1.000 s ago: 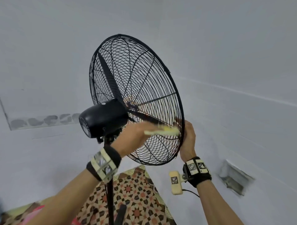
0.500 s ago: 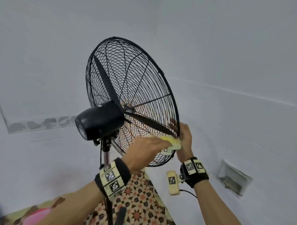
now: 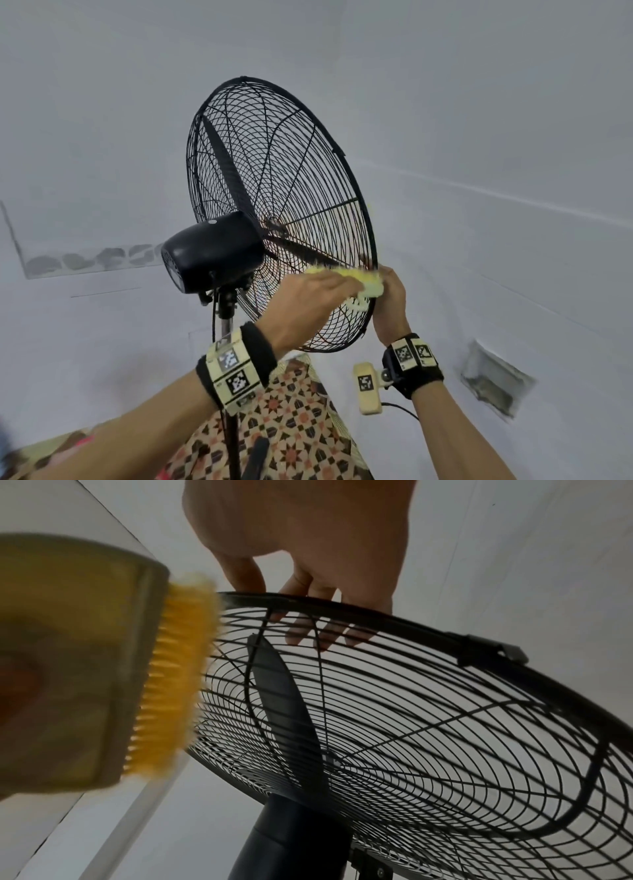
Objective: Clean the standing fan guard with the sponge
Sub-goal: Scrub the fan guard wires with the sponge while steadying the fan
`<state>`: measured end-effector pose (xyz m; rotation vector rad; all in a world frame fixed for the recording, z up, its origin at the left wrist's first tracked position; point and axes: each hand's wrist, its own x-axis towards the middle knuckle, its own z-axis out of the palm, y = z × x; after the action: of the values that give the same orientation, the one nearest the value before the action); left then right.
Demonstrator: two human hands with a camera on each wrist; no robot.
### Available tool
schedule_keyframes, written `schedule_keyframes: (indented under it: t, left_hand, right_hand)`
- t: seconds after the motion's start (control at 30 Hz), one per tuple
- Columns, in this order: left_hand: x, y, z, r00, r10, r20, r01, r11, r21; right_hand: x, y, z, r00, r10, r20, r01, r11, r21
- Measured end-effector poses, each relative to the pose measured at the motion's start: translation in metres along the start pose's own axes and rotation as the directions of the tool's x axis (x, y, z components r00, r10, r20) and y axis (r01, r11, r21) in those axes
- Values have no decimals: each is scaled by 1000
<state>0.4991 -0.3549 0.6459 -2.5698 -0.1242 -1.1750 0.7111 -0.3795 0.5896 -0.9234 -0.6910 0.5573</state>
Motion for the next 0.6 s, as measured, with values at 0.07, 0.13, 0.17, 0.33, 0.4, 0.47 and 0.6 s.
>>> schedule_keyframes:
  t: [0.07, 0.13, 0.17, 0.33, 0.4, 0.47, 0.6]
  left_hand:
    - [25, -11, -23, 991, -74, -108, 78, 996, 37]
    - [49, -28, -47, 970, -146, -192, 169, 979, 112]
    - [54, -33, -52, 967, -163, -198, 192, 972, 137]
    - [15, -4, -16, 997, -75, -32, 77, 995, 56]
    - [13, -1, -16, 995, -88, -46, 89, 996, 30]
    - [34, -11, -32, 972, -172, -161, 176, 984, 9]
    - [62, -13, -52, 959, -210, -190, 240, 959, 152]
  right_hand:
    - [-1, -1, 0, 999, -17, -27, 16, 1000, -20]
    - [-2, -1, 1, 999, 16, -44, -16, 1000, 1]
    - [-2, 0, 3, 999, 22, -43, -22, 1000, 13]
    - [-4, -1, 6, 1000, 16, -4, -16, 1000, -9]
    - [-6, -2, 5, 1000, -1, -15, 1, 999, -32]
    - [-8, -1, 3, 1000, -1, -16, 0, 999, -37]
    - [-7, -1, 5, 1000, 0, -12, 0, 1000, 16]
